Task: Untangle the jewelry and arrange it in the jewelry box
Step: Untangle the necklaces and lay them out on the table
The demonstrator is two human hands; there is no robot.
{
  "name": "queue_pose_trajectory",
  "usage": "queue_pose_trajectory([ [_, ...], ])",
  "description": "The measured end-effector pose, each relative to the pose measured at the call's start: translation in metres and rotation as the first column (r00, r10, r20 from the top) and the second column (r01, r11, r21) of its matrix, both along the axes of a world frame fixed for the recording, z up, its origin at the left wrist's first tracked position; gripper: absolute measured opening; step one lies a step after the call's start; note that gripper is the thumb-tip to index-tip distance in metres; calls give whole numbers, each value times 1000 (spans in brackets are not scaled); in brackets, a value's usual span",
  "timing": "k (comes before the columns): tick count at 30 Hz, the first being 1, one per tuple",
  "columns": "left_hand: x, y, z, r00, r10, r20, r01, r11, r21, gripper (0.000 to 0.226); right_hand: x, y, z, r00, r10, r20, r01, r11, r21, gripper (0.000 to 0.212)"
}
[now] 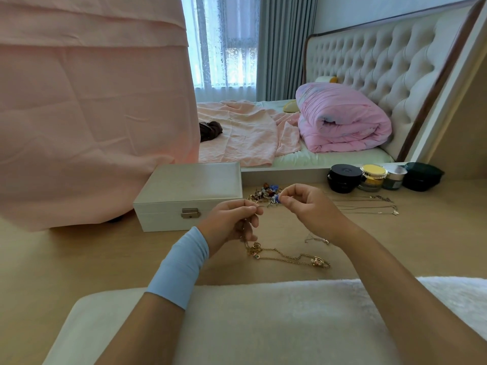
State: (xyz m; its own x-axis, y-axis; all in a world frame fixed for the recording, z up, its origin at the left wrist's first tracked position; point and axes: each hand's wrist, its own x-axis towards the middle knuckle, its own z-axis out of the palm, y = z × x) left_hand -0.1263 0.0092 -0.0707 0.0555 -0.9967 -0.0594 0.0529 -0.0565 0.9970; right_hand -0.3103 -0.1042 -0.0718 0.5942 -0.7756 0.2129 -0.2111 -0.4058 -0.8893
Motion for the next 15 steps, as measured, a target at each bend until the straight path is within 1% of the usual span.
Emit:
queue_pose_trajectory([
  [3,4,3,1,998,-46,32,45,998,40,18,-9,-2,7,994,59,-90,-64,997,-53,5],
  [5,6,3,-1,994,-61,86,54,995,83,17,-14,-3,11,986,86,-145,-97,993,-71,5],
  [7,7,3,-3,987,-79,141,60,989,139,16,-19,-5,13,983,84,-164,-98,992,-82,5],
  [9,7,3,-4,980,-118,162,83,974,209,18,-22,-9,12,986,40,-165,-58,992,-108,6],
  [11,7,3,-5,978,-151,148,107,957,268,21,-25,-14,9,979,-23,-202,-8,989,-150,7],
  [13,8,2,-7,976,-162,143,113,948,299,24,-29,-18,7,951,-95,-294,35,979,-203,9],
  [15,9,1,-9,967,-165,195,101,948,301,27,-32,-19,6,894,-161,-418,48,962,-267,10],
])
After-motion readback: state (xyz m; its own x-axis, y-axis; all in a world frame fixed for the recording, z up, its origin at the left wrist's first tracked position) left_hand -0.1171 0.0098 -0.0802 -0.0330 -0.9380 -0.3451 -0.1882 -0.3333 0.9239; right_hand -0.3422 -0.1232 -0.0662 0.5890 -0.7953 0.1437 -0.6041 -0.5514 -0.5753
